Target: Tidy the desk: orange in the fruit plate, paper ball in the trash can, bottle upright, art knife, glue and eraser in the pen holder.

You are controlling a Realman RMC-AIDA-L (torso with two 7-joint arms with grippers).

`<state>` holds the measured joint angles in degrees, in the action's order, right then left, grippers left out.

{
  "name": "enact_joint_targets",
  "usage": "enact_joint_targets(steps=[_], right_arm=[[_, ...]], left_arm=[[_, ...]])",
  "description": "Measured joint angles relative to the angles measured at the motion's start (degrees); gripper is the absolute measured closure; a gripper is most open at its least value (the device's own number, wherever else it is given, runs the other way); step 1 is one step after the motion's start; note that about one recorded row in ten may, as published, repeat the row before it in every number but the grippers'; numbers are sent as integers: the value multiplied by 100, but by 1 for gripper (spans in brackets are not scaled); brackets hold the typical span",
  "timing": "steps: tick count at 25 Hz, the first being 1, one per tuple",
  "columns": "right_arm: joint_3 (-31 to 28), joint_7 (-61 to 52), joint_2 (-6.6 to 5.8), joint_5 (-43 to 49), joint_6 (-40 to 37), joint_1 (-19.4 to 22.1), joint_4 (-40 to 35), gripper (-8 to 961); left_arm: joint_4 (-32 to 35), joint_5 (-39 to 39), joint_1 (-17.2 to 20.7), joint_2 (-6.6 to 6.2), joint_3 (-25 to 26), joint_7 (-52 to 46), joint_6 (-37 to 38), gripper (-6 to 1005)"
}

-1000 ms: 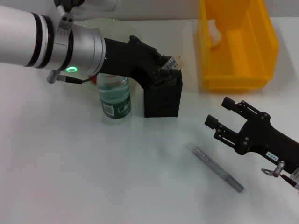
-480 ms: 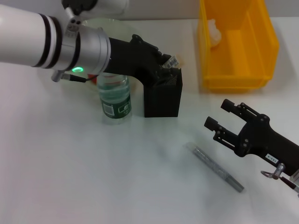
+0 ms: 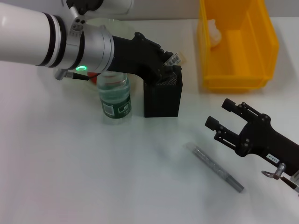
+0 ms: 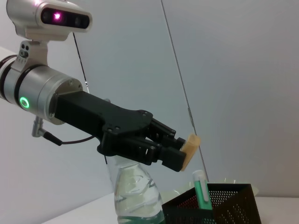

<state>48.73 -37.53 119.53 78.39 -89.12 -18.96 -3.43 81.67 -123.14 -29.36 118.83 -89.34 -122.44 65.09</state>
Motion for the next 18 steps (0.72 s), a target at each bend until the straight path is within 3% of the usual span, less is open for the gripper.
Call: enact_joint_targets(steps=[18], right_arm=[[23, 0, 0, 0, -12, 0, 0, 225]], left_arm=[[-21, -119, 0, 9, -24, -21, -181, 715]])
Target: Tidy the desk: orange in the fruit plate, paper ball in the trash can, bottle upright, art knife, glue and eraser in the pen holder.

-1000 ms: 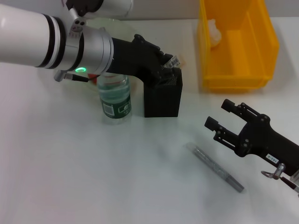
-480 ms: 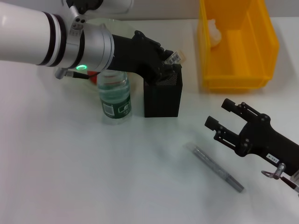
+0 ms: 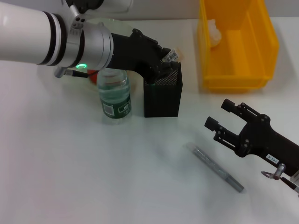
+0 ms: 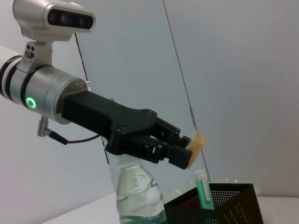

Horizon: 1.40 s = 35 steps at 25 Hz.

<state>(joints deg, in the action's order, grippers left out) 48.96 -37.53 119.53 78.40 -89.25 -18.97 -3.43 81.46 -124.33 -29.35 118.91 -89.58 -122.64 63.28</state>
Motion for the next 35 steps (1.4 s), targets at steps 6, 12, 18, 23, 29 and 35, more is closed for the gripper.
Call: enact_joint_targets(steps=[6, 12, 18, 23, 29, 35], right_arm=[[0, 0, 0, 4, -11, 6, 0, 225], [0, 0, 0, 13, -23, 7, 0, 225], [0, 0, 0, 23, -36, 7, 0, 225], [-15, 0, 0, 27, -57, 7, 0, 226], [-39, 0, -6, 10, -137, 38, 13, 226], [-45, 0, -16, 7, -155, 56, 17, 226]], left_arm=[[0, -23, 0, -5, -51, -12, -33, 715], [-43, -27, 0, -3, -51, -20, -56, 715], [-56, -30, 0, 0, -59, -22, -64, 670], [-16, -11, 15, 0, -60, -11, -64, 622], [471, 259, 222, -12, -58, 55, -30, 618], [857, 936, 554, -25, 45, 410, 4, 613]])
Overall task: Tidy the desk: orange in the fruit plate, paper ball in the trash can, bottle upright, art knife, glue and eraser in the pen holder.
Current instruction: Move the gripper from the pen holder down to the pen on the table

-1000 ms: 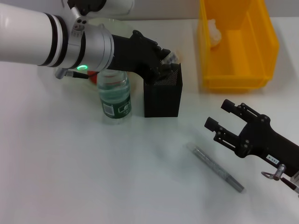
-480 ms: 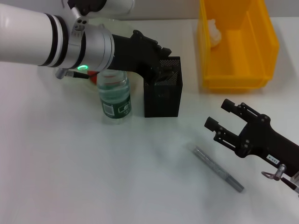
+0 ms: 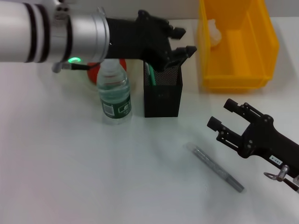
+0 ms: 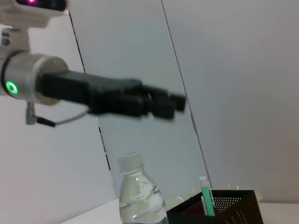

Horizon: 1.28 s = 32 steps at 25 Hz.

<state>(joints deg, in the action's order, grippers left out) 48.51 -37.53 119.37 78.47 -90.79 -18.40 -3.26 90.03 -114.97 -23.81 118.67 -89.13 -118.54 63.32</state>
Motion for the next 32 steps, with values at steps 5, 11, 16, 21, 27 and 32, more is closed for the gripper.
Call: enact_joint_targets(steps=[5, 11, 16, 21, 27, 32], right_arm=[[0, 0, 2, -4, -15, 3, 1, 226], [0, 0, 5, -8, -19, 4, 1, 226], [0, 0, 7, -8, -40, 4, 1, 226], [0, -112, 4, -8, -70, 10, -10, 226], [0, -754, -49, 4, -176, 77, -411, 225], [29, -2059, -140, 106, -407, 404, -1573, 224]], left_arm=[[92, 1285, 400, -9, 355, 795, 102, 609], [-266, 1980, 582, -11, 650, 1079, 123, 582], [-794, 2376, 614, -12, 827, 1552, 429, 437], [-1586, 3190, 614, -11, 909, 2383, 831, 266], [-2487, 3515, 555, -10, 992, 2913, 1249, 199], [-3345, 3660, 613, -9, 1289, 3767, 1919, 201]])
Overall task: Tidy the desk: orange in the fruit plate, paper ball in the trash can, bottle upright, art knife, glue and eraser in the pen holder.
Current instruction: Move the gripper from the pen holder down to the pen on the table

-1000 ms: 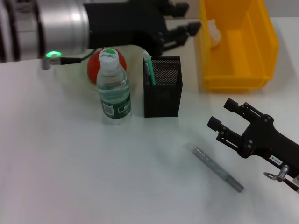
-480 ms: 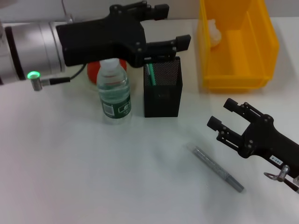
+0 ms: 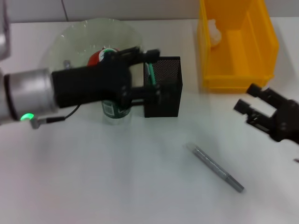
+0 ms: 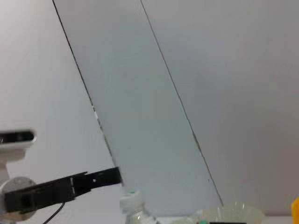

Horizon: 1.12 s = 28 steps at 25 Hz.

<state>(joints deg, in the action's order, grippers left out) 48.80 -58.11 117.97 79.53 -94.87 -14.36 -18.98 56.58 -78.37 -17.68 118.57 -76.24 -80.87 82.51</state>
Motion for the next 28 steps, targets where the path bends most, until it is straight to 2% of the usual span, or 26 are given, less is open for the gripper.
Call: enact_joint_targets(steps=[1, 2, 3, 9, 11, 12, 14, 16, 17, 18, 22, 24, 28], right_arm=[[-5, -297, -17, 91, -21, 61, -286, 224], [-49, -906, -35, 369, -38, 142, -874, 224], [-49, -906, -35, 369, -38, 142, -874, 224], [-171, -2487, -49, 1360, -191, 87, -2366, 224], [-169, -3265, -88, 1843, -278, -58, -2898, 224], [-169, -4072, -133, 2340, -421, -233, -3349, 224], [-170, -4407, -164, 2565, -528, -337, -3556, 224], [-171, -5151, -250, 2998, -796, -612, -3938, 224], [-175, -5664, -328, 3301, -1036, -876, -4135, 224], [-175, -5664, -328, 3301, -1036, -876, -4135, 224], [-178, -6395, -461, 3878, -1250, -1405, -4293, 225], [-175, -6497, -468, 3992, -1245, -1492, -4305, 225], [-120, -7015, -468, 4755, -1181, -1932, -4385, 225]], left_arm=[[-122, 52, 1, 1, 61, 143, 105, 201], [-275, 118, 1, 3, 131, 354, 261, 201], [-615, 266, -12, 5, 285, 767, 545, 202], [-2077, 439, -151, -36, 1015, 2129, 1541, 202], [-2226, 399, -160, -67, 1045, 2241, 1571, 202], [-2278, 358, -162, -89, 1046, 2262, 1562, 202], [-2340, 149, -163, -138, 1051, 2261, 1551, 202], [-2365, -90, -163, -176, 1059, 2232, 1552, 202], [-2375, -295, -159, -194, 1060, 2209, 1552, 202], [-2375, -295, -159, -194, 1060, 2209, 1552, 202], [-2446, -751, -136, -189, 1064, 2205, 1553, 202], [-2456, -814, -135, -185, 1064, 2205, 1552, 202], [-2486, -1041, -92, -145, 1067, 2214, 1533, 202]])
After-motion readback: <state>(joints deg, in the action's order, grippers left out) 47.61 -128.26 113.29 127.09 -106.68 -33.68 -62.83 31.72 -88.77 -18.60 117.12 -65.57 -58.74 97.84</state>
